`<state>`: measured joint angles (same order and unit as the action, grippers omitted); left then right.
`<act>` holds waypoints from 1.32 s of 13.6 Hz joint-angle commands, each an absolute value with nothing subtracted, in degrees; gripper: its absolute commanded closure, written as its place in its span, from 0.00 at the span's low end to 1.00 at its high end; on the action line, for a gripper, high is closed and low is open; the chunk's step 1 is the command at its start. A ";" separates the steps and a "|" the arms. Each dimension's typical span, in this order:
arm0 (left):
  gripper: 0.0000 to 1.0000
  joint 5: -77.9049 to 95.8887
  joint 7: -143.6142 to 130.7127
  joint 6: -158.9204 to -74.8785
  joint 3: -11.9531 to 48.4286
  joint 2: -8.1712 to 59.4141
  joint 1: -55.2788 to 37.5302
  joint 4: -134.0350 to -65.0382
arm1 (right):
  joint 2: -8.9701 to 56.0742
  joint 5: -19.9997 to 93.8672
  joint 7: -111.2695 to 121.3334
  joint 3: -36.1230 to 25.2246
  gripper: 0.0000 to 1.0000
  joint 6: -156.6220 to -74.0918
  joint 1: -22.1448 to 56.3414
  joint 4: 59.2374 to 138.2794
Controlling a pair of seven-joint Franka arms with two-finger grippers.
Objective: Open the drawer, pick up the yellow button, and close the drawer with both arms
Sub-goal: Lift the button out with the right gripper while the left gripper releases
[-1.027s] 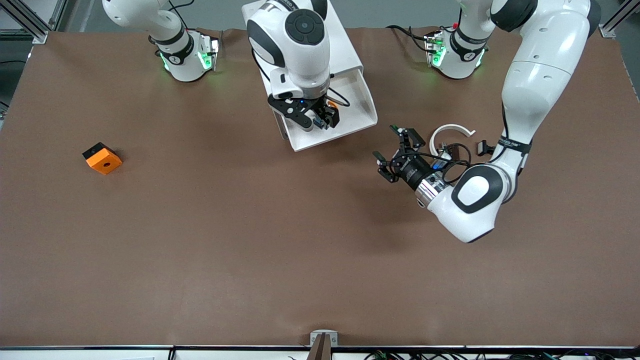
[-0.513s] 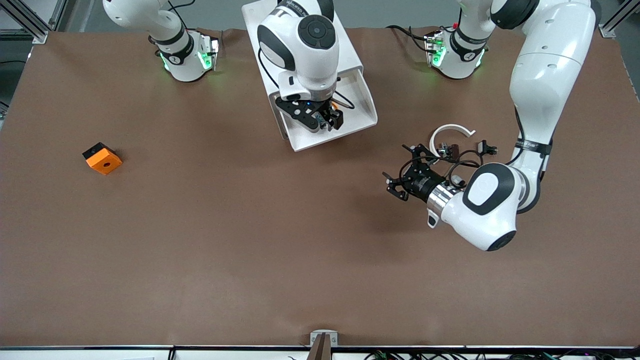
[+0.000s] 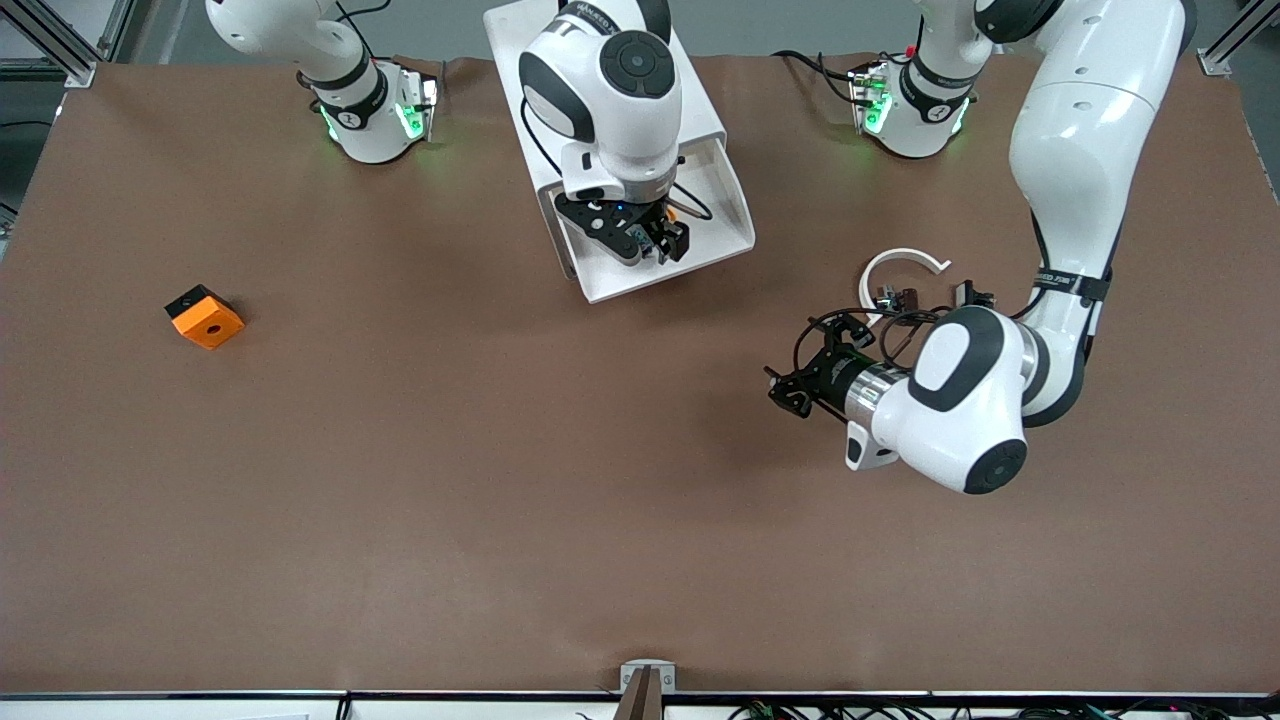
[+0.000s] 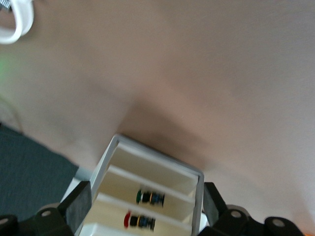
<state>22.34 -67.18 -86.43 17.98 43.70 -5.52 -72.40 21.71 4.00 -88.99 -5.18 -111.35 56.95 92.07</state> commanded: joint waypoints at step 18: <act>0.00 11.51 -65.13 -103.36 21.45 34.37 -11.86 -88.86 | 15.83 6.68 -63.33 -6.33 1.00 -89.93 40.90 81.03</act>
<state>12.49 -66.01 -102.52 21.44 37.08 -11.43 -86.43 19.29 5.61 -71.70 -6.99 -93.60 45.69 80.14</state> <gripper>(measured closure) 0.000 0.590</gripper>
